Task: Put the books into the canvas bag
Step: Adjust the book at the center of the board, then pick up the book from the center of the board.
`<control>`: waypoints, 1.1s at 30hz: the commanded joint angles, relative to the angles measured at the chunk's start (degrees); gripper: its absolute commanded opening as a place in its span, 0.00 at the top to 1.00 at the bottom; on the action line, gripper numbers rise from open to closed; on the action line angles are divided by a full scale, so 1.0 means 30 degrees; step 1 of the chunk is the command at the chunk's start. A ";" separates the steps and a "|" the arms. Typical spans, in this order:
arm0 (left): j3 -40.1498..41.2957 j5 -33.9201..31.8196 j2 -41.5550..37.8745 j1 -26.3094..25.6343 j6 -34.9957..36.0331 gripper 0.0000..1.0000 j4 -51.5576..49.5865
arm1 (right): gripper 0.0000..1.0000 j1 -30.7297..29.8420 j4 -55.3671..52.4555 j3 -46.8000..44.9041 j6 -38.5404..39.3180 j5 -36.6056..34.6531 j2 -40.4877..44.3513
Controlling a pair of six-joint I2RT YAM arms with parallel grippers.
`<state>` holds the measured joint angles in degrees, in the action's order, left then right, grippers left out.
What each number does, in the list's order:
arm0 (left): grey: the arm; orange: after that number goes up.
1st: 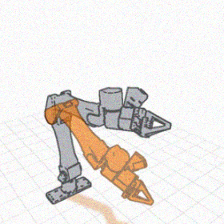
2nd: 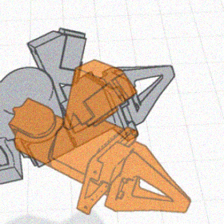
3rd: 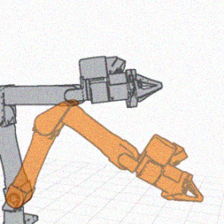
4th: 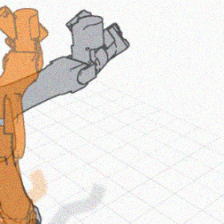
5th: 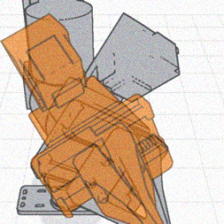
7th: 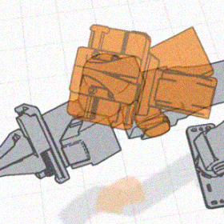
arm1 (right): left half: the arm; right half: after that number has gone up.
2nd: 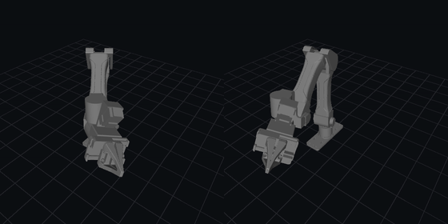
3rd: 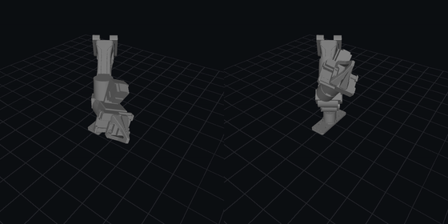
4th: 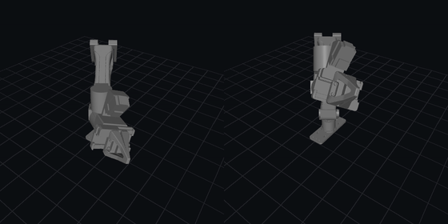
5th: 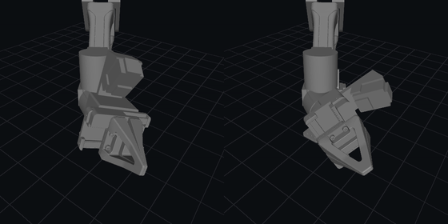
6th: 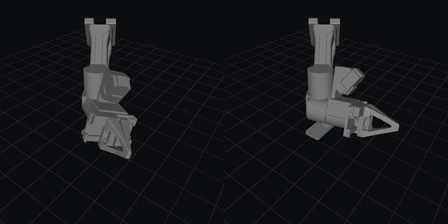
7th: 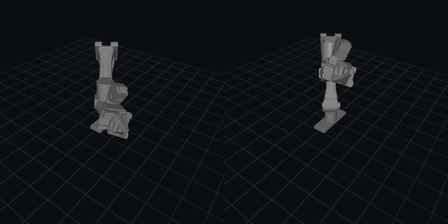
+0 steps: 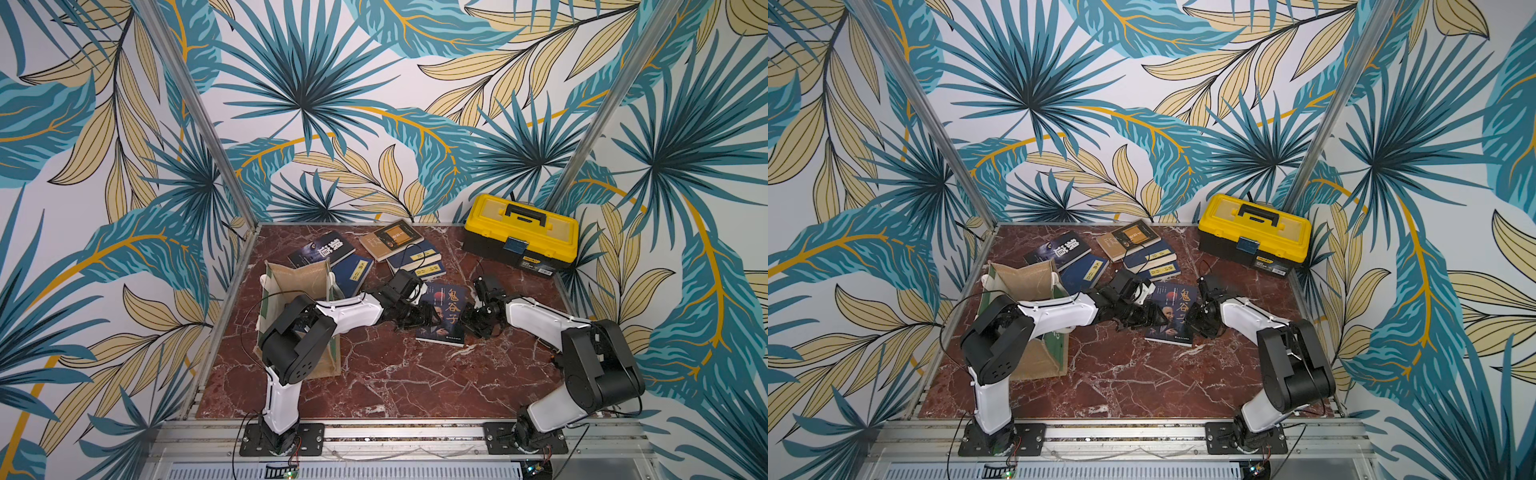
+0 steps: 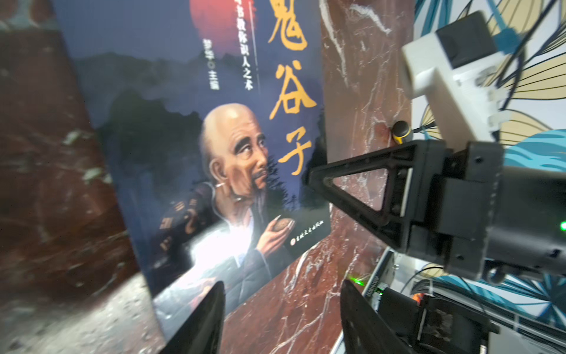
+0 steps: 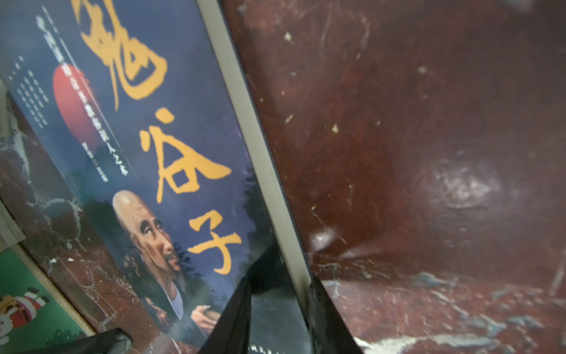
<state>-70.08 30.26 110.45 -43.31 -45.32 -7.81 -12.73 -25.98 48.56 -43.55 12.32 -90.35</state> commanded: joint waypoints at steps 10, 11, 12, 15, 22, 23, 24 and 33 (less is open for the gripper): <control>0.2153 -0.1509 -0.1259 0.1582 -0.1109 0.40 0.1535 | 0.63 -0.0032 -0.1698 0.0536 0.1360 -0.0783 0.0103; 0.2151 -0.1634 -0.1132 0.1677 -0.1149 0.40 0.1548 | 0.63 -0.0033 -0.1643 0.0587 0.1362 -0.0675 0.0021; 0.2158 -0.1649 -0.1002 0.1735 -0.1203 0.39 0.1531 | 0.63 -0.0033 -0.1601 0.0616 0.1356 -0.0613 -0.0051; 0.2031 -0.1441 -0.0415 0.1815 -0.1296 0.39 0.1549 | 0.63 -0.0033 -0.1449 0.0713 0.1333 -0.0392 -0.0363; 0.2047 -0.0427 0.0695 0.1820 -0.1838 0.39 0.2108 | 0.66 -0.0033 -0.0873 0.0557 0.1379 0.0208 -0.0864; 0.2133 -0.0214 0.0793 0.1814 -0.2044 0.39 0.2312 | 0.66 -0.0033 -0.0741 0.0507 0.1391 0.0366 -0.0950; 0.2226 0.0011 0.0919 0.1796 -0.2251 0.40 0.2565 | 0.66 -0.0019 -0.0644 0.0442 0.1406 0.0512 -0.1019; 0.2268 0.3938 0.1552 0.1363 -0.3407 0.40 0.5490 | 0.70 -0.0033 0.0240 -0.0042 0.1134 0.1647 -0.1335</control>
<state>-64.10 34.00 113.65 -37.58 -53.74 1.93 -12.40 -26.81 50.09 -40.05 15.11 -92.92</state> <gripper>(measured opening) 0.599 0.305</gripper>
